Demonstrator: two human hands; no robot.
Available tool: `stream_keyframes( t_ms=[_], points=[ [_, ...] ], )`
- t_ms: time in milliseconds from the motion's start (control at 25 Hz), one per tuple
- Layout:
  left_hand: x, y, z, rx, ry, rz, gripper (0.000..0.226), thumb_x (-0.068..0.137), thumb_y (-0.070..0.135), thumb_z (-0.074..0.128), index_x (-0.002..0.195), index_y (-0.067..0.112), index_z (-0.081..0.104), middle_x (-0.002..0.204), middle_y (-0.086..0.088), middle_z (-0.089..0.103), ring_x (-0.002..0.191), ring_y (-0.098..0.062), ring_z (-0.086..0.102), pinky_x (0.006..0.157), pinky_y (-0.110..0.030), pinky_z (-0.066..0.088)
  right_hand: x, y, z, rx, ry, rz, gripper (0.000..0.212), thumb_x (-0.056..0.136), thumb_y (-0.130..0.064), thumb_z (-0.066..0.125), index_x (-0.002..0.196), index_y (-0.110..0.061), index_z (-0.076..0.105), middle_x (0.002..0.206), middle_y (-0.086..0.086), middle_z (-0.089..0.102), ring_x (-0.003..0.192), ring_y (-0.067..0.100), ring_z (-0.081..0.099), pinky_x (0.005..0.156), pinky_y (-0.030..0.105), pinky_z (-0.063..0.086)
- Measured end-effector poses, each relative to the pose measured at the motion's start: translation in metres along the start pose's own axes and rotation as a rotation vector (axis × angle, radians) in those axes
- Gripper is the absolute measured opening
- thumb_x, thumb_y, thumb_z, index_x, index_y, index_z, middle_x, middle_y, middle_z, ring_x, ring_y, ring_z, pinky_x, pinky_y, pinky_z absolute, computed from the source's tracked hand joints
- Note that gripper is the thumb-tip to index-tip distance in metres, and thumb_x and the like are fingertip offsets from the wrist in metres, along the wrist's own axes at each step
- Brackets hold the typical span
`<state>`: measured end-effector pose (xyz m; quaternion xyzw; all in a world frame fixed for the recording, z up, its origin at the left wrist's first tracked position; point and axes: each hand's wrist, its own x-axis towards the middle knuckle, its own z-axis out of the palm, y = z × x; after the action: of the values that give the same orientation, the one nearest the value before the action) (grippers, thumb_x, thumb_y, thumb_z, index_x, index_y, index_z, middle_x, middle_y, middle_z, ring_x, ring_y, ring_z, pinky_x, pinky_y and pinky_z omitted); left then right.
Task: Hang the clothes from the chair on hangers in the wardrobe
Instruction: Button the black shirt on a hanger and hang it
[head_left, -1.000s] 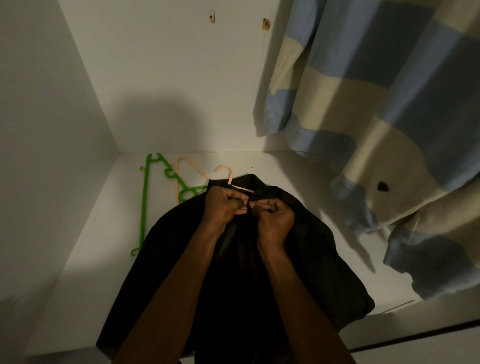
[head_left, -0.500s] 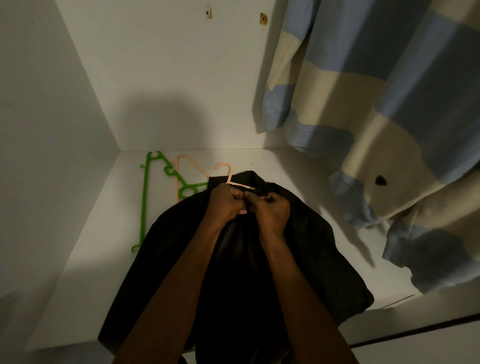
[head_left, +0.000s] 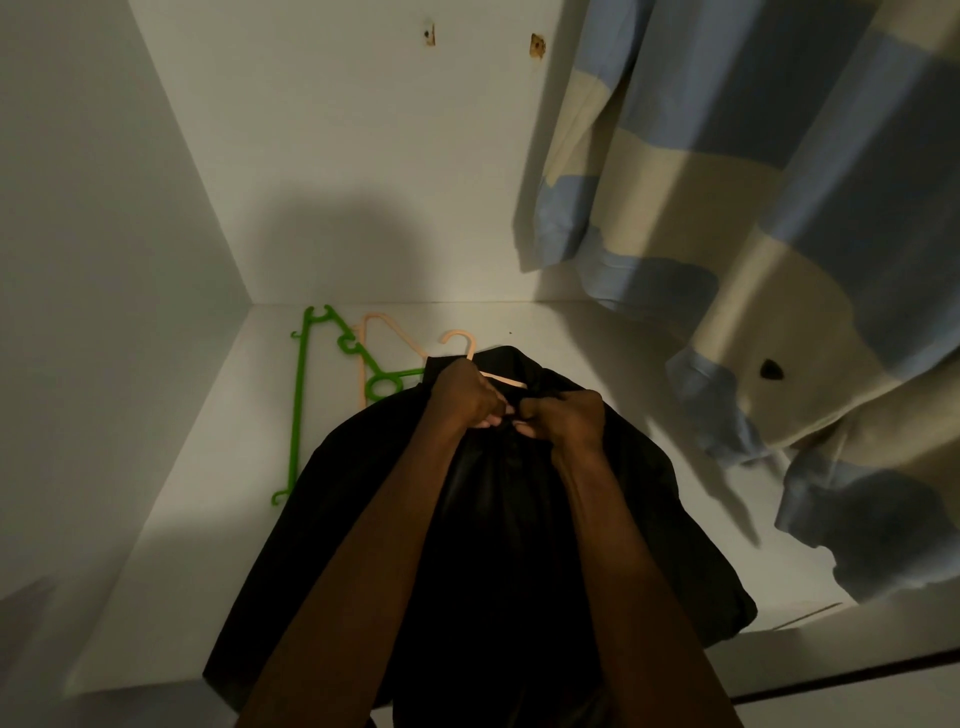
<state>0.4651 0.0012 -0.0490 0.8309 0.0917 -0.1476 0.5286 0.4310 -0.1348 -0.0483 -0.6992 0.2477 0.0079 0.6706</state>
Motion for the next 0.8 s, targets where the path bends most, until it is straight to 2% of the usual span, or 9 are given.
stream_keyframes(
  t_ms=[80,200,320,400,520,600,720,800],
  points=[
    [0.001,0.002,0.003,0.056,0.036,-0.008,0.019,0.081,0.005,0.081,0.094,-0.006,0.074,0.078,-0.017,0.072,0.065,-0.019,0.068,0.057,-0.024,0.057,0.002,0.0,-0.004,0.011,-0.038,0.001,0.012,0.069,0.022,0.071,0.079,0.016,0.069,0.072,0.027,0.068,0.052,0.025,0.07,0.047,0.026,0.058],
    [0.001,0.001,0.004,0.084,0.065,0.008,0.018,0.084,0.004,0.077,0.096,-0.008,0.072,0.08,-0.018,0.073,0.065,-0.02,0.07,0.06,-0.028,0.059,0.003,-0.002,-0.003,-0.018,-0.065,0.021,0.014,0.069,0.021,0.072,0.074,0.009,0.067,0.071,0.025,0.067,0.05,0.025,0.068,0.046,0.026,0.057],
    [-0.004,-0.003,0.002,0.004,0.037,0.024,0.013,0.088,0.0,0.071,0.096,-0.01,0.07,0.087,-0.023,0.072,0.069,-0.022,0.07,0.065,-0.029,0.061,0.001,-0.003,-0.001,-0.053,-0.064,0.008,0.013,0.069,0.019,0.073,0.072,0.008,0.068,0.068,0.02,0.066,0.046,0.019,0.064,0.042,0.023,0.052],
    [-0.009,-0.009,0.001,-0.064,0.044,0.058,0.01,0.089,-0.002,0.071,0.093,-0.011,0.069,0.082,-0.023,0.07,0.065,-0.02,0.069,0.064,-0.027,0.061,-0.001,0.0,0.003,-0.02,-0.032,-0.017,0.013,0.066,0.017,0.074,0.068,0.006,0.067,0.067,0.02,0.067,0.047,0.022,0.063,0.044,0.025,0.052],
    [-0.014,-0.02,0.001,-0.174,0.027,0.129,0.004,0.088,-0.005,0.071,0.09,-0.008,0.069,0.074,-0.017,0.068,0.059,-0.015,0.069,0.061,-0.025,0.062,-0.009,0.011,0.009,0.015,0.071,-0.119,0.017,0.053,0.0,0.081,0.057,-0.007,0.065,0.059,0.014,0.068,0.051,0.028,0.064,0.049,0.036,0.054],
    [-0.015,-0.024,0.0,-0.222,0.008,0.173,0.007,0.089,-0.005,0.071,0.093,-0.01,0.07,0.071,-0.016,0.068,0.057,-0.012,0.069,0.06,-0.023,0.061,-0.013,0.018,0.012,0.003,0.132,-0.192,0.022,0.044,-0.013,0.084,0.055,-0.013,0.064,0.059,0.011,0.068,0.051,0.026,0.064,0.049,0.041,0.055],
    [-0.017,-0.026,-0.003,-0.19,0.014,0.198,0.009,0.09,-0.004,0.07,0.097,-0.01,0.071,0.071,-0.013,0.069,0.058,-0.009,0.069,0.056,-0.018,0.057,-0.017,0.023,0.016,-0.136,0.141,-0.311,0.032,0.054,-0.015,0.092,0.059,-0.018,0.061,0.059,-0.001,0.063,0.052,0.016,0.059,0.049,0.033,0.049],
    [-0.017,-0.026,-0.004,-0.127,0.025,0.212,0.008,0.09,-0.002,0.068,0.095,-0.007,0.073,0.073,-0.011,0.07,0.059,-0.008,0.067,0.053,-0.015,0.052,-0.017,0.025,0.017,-0.272,0.156,-0.388,0.027,0.064,-0.018,0.092,0.072,-0.016,0.067,0.07,-0.004,0.067,0.062,0.015,0.063,0.056,0.029,0.049]
  ],
)
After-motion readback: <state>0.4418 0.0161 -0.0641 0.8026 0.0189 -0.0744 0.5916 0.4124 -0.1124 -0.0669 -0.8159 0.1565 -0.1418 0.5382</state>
